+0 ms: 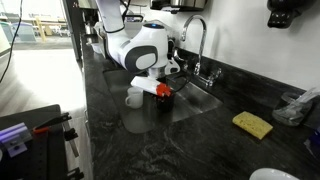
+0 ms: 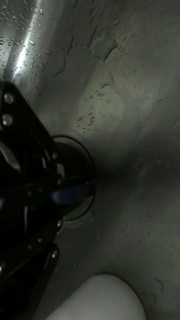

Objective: Place the blue cup in the sink

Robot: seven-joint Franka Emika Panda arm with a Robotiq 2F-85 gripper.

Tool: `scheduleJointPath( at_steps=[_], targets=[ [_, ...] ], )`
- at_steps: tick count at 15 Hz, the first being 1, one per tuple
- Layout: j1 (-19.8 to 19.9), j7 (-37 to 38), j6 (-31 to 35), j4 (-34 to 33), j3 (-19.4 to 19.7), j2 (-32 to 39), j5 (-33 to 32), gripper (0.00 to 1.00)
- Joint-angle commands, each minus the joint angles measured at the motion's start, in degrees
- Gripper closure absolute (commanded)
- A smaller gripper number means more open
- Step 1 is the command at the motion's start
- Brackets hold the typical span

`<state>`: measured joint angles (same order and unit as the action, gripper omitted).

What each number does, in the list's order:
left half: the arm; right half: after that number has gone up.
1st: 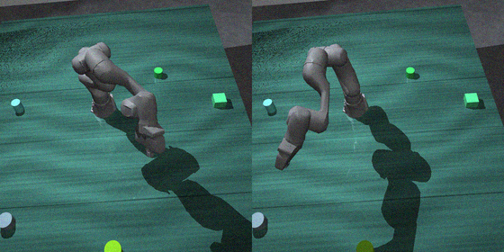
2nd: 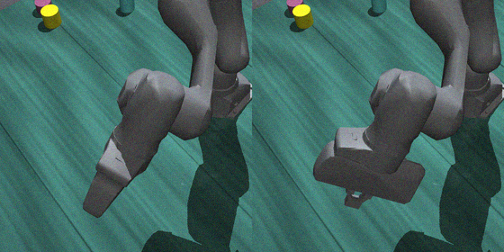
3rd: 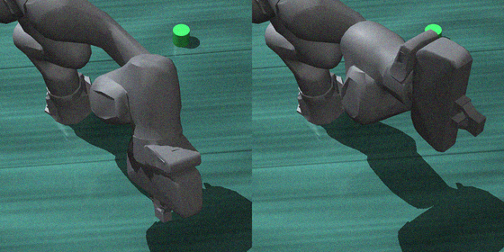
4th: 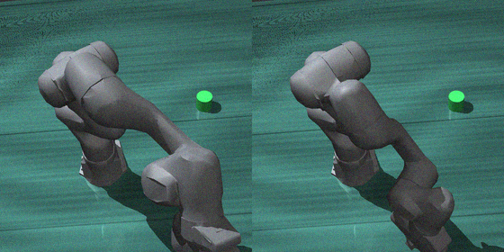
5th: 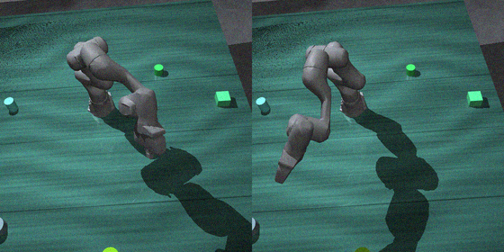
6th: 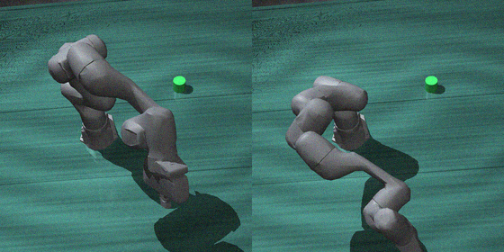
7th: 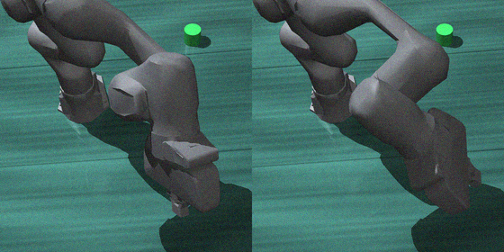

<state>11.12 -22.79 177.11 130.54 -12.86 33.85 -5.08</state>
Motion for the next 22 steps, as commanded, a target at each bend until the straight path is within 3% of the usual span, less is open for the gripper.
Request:
scheduleJointPath(
  at_steps=[1,9,22],
  targets=[
    [-1.67,1.59,1.76,-0.85,0.69,0.36,-2.26,0.96],
    [-8.63,6.29,1.87,-0.78,8.63,-0.35,-3.71,0.96],
    [-6.01,7.37,1.16,-1.21,5.02,0.52,-2.52,0.96]
  ],
)
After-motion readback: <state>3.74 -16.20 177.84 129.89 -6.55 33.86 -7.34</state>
